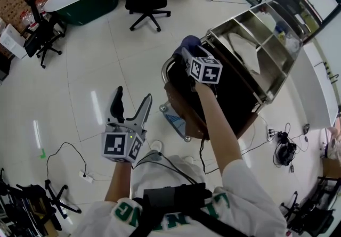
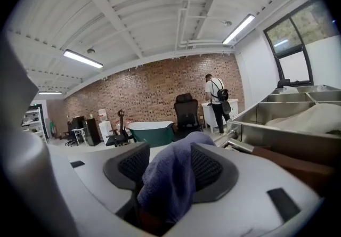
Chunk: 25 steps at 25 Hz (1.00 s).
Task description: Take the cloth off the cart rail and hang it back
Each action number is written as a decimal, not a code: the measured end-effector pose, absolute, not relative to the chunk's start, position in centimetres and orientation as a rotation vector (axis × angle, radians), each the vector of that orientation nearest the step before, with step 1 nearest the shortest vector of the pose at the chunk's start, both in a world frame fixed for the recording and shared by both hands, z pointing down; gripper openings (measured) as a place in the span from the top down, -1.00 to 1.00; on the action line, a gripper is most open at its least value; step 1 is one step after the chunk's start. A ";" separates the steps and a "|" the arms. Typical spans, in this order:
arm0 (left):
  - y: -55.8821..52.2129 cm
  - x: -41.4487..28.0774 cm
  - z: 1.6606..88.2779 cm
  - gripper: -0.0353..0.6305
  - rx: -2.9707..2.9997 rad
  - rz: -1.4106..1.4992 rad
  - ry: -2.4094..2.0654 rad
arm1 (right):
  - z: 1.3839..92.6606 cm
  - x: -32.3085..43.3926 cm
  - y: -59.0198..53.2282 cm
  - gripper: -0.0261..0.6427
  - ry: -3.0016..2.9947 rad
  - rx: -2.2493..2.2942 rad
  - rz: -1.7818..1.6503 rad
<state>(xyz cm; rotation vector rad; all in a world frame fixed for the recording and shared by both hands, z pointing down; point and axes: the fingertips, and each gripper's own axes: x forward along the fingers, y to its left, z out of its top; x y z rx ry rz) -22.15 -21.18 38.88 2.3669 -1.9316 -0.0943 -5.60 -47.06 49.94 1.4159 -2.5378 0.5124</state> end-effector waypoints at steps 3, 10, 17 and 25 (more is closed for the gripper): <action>-21.4 -21.6 38.6 -0.24 2.391 -0.091 -1.911 | 46.9 -4.5 -45.8 0.12 -2.639 1.463 0.476; -23.3 -18.5 36.2 -0.24 2.521 -0.130 -1.824 | 34.7 0.2 -37.8 0.12 -2.986 1.524 0.149; -24.9 -10.4 34.1 -0.21 2.750 -0.169 -1.603 | 31.6 8.4 -28.3 0.13 -2.786 1.779 -0.256; -23.4 1.1 36.0 -0.21 2.915 -0.117 -1.299 | 34.7 18.8 -21.9 0.14 -2.501 2.153 -0.066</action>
